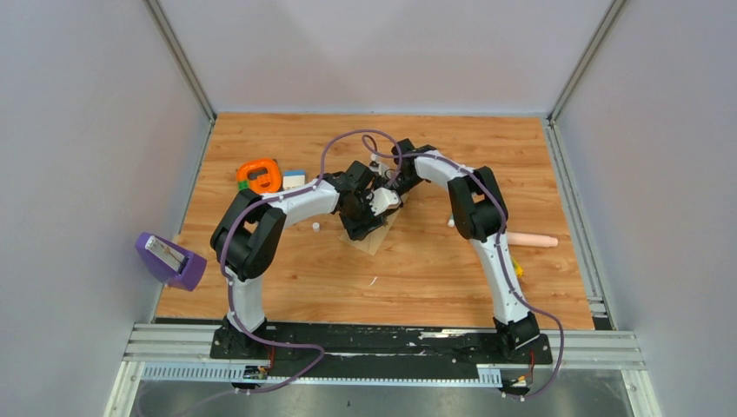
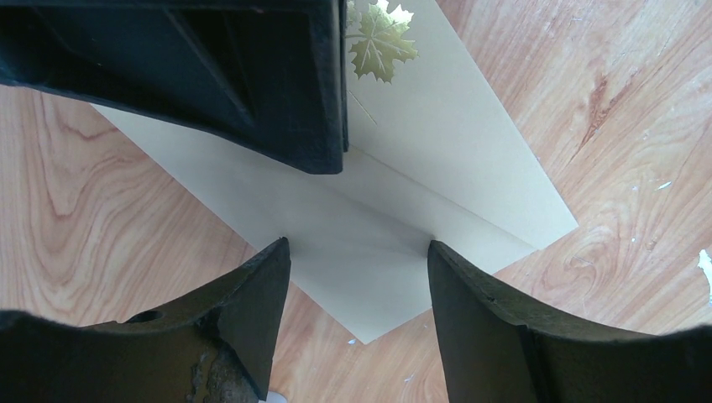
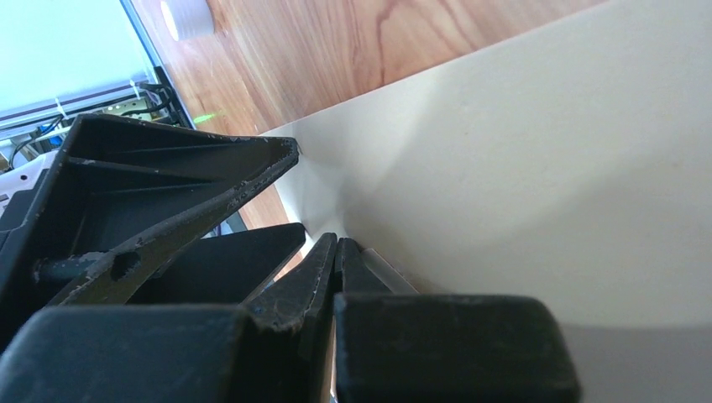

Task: Place the letter into the envelope and seal it
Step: Seal the envelope flap on the envelope, then screw the solid glue.

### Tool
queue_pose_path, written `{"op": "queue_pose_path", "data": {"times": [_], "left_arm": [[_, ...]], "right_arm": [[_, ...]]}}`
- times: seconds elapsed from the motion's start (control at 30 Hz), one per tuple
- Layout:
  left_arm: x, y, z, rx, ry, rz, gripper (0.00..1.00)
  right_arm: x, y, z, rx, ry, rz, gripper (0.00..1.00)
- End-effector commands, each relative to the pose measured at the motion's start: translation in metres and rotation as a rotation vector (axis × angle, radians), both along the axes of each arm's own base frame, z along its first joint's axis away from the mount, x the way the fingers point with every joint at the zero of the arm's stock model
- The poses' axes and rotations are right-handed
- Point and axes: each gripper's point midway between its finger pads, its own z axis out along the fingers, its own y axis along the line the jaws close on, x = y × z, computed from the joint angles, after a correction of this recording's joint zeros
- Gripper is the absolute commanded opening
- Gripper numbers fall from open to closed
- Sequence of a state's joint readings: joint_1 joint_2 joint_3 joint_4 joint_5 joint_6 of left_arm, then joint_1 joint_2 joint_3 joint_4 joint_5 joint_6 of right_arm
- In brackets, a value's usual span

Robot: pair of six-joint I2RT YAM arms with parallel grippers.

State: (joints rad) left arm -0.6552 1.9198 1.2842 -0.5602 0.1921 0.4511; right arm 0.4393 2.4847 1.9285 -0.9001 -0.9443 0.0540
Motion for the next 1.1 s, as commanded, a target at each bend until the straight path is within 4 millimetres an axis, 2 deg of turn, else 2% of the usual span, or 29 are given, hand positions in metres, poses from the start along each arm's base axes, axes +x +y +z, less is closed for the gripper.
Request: {"op": "queue_pose_path", "data": {"times": [0.0,0.33,0.77,1.07], "left_arm": [[-0.026,0.006,-0.029,0.057,0.112,-0.008,0.69],[-0.026,0.006,-0.03,0.06,0.114,-0.008,0.69],[-0.027,0.007,-0.03,0.062,0.114,-0.01,0.69],[-0.026,0.007,-0.03,0.063,0.115,-0.008,0.69]], "right_arm": [[0.025,-0.016,-0.031,-0.088,-0.096,-0.013,0.0],[0.039,-0.026,-0.026,-0.067,-0.098,-0.049,0.0],[0.053,-0.037,-0.032,-0.099,-0.114,-0.081,0.0],[0.058,-0.044,-0.027,-0.098,-0.124,-0.093,0.0]]}}
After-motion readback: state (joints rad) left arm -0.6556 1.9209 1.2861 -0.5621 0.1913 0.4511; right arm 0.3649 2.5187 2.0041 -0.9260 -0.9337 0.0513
